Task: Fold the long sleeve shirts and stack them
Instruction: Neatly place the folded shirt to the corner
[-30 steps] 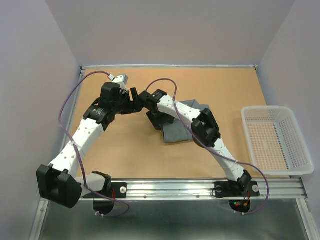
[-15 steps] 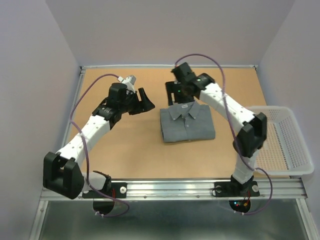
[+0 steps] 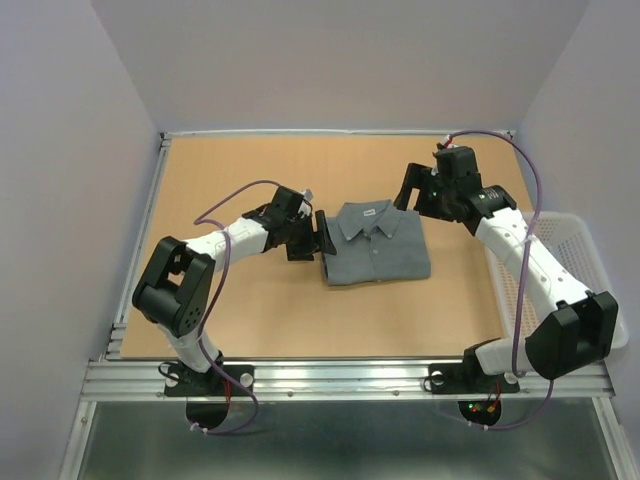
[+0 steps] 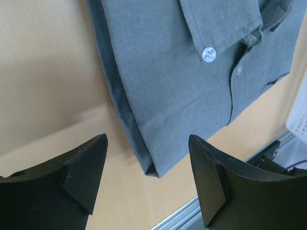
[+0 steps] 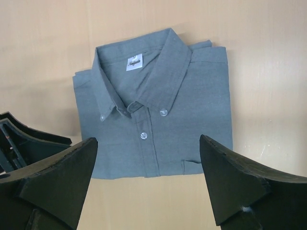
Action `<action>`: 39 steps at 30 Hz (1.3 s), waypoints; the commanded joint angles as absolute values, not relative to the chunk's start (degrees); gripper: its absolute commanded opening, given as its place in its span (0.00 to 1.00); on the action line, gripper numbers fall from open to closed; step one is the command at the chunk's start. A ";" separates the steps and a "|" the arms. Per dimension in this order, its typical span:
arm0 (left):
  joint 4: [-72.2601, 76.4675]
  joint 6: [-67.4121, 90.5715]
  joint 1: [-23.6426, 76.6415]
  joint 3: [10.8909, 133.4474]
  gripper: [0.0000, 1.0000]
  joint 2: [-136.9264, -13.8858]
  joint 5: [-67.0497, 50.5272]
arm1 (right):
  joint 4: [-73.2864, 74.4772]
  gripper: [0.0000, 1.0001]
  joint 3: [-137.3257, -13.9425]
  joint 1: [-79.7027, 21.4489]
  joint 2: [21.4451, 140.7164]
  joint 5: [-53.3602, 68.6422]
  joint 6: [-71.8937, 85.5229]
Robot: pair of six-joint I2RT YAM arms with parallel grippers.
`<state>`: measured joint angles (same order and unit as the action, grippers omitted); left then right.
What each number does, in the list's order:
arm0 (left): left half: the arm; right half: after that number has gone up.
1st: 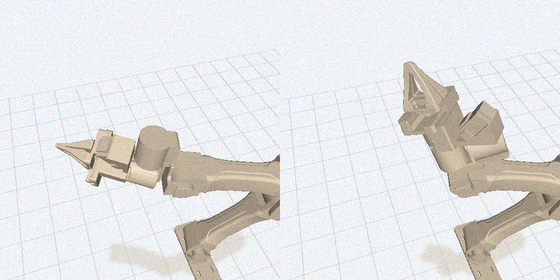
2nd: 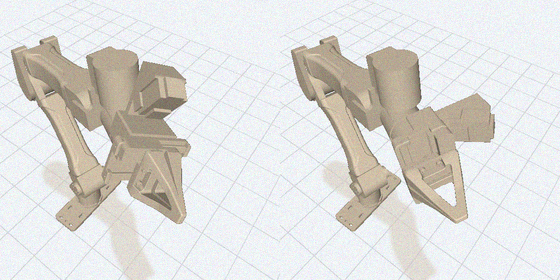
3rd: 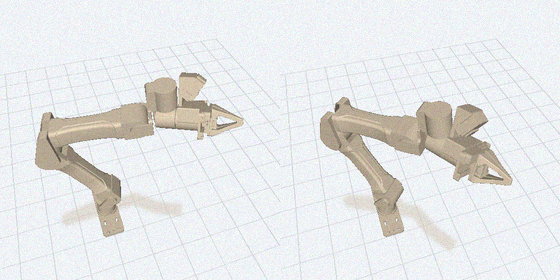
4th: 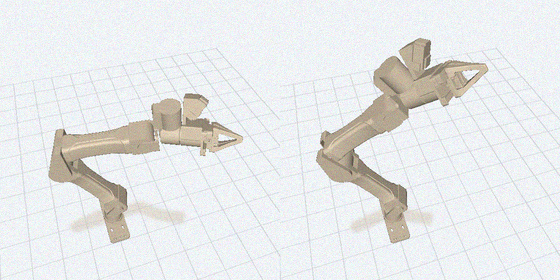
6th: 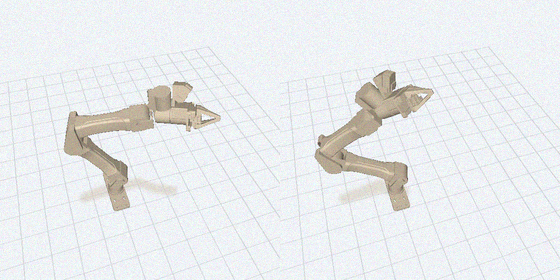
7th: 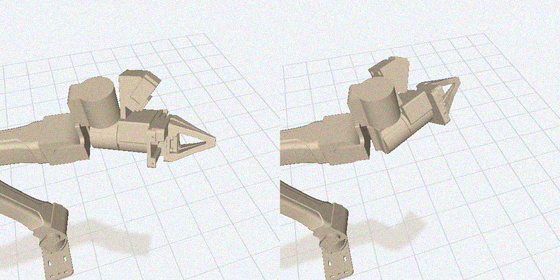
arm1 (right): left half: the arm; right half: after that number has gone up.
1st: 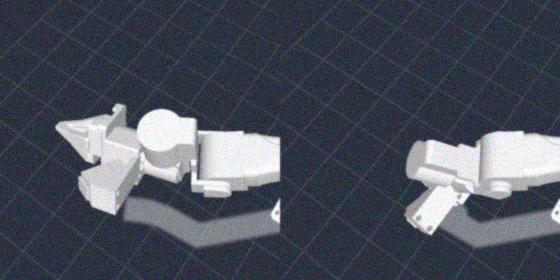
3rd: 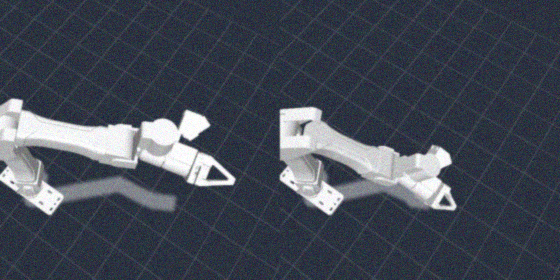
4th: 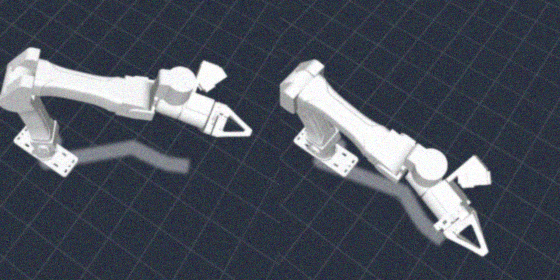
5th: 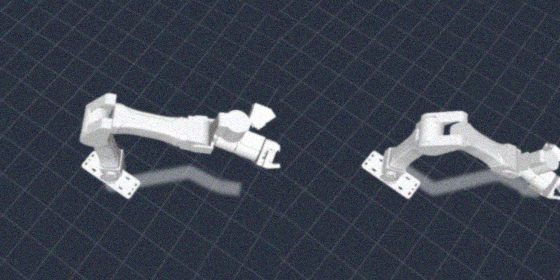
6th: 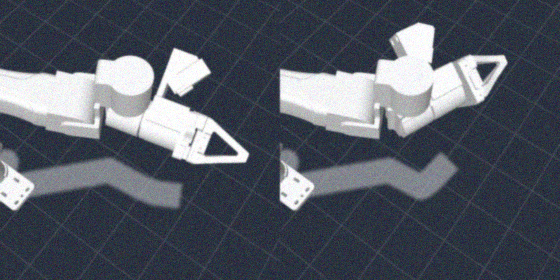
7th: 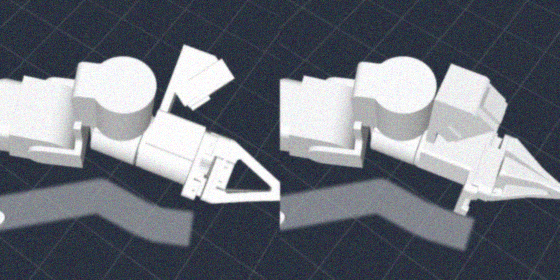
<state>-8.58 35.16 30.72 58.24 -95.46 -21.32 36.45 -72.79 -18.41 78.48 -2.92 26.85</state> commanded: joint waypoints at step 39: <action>-36.38 19.07 17.06 65.03 0.47 -92.46 29.79 | 30.50 0.91 -71.01 -18.19 77.60 2.64 22.94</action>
<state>-28.42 21.87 19.09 61.19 -95.79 17.08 33.01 -69.25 -18.41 76.66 0.54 24.43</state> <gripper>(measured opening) 0.340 0.907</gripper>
